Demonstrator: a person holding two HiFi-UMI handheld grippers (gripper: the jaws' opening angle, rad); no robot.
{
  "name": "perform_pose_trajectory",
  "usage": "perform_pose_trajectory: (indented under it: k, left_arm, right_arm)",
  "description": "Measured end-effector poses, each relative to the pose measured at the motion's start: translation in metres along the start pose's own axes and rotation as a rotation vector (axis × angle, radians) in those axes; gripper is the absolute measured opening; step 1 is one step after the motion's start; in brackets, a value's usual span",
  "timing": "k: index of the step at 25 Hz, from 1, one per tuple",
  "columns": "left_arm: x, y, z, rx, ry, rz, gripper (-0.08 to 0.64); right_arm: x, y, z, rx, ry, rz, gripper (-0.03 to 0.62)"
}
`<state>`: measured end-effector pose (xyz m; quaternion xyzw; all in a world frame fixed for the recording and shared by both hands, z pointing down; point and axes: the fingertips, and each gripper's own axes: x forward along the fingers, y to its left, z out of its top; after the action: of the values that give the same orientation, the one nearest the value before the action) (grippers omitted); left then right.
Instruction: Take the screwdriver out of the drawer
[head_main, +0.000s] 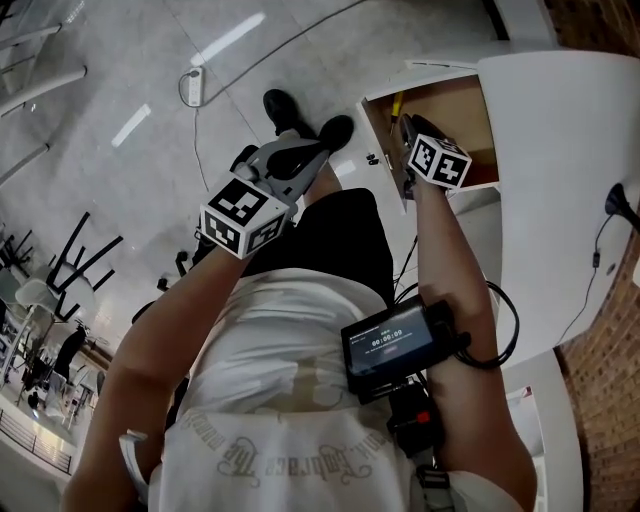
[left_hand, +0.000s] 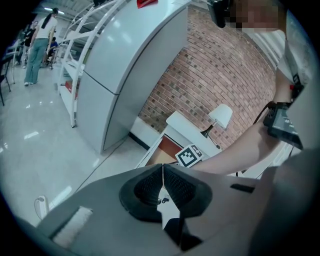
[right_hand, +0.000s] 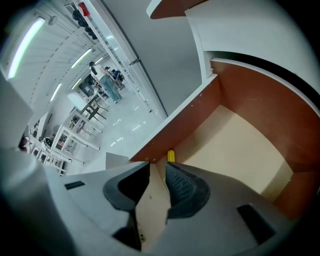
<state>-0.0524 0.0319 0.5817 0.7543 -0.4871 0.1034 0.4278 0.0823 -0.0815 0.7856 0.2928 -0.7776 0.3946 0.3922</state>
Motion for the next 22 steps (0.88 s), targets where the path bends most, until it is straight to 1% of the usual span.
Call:
perform_pose_trajectory:
  k: [5,8,15,18,22]
  left_arm:
    - [0.001,0.013,-0.003,-0.018,-0.002,0.010,0.012]
    - [0.002,0.016,-0.006,-0.034,-0.003,0.019,0.012]
    - [0.002,0.029,-0.010,-0.040,-0.001,0.040,0.012]
    - [0.000,0.036,-0.014,-0.067,-0.010,0.058,0.012]
    - [-0.001,0.041,-0.015,-0.129,-0.036,0.074,0.012]
  right_arm:
    - [0.017,0.003,0.004,-0.009,0.004,0.013,0.086]
    - [0.023,0.000,0.000,-0.017,0.019,0.009,0.086]
    - [0.046,-0.009,-0.004,-0.071,0.068,-0.002,0.087]
    - [0.059,-0.017,-0.005,-0.075,0.085,-0.014,0.089]
    - [0.074,-0.025,-0.010,-0.065,0.113,-0.032,0.089]
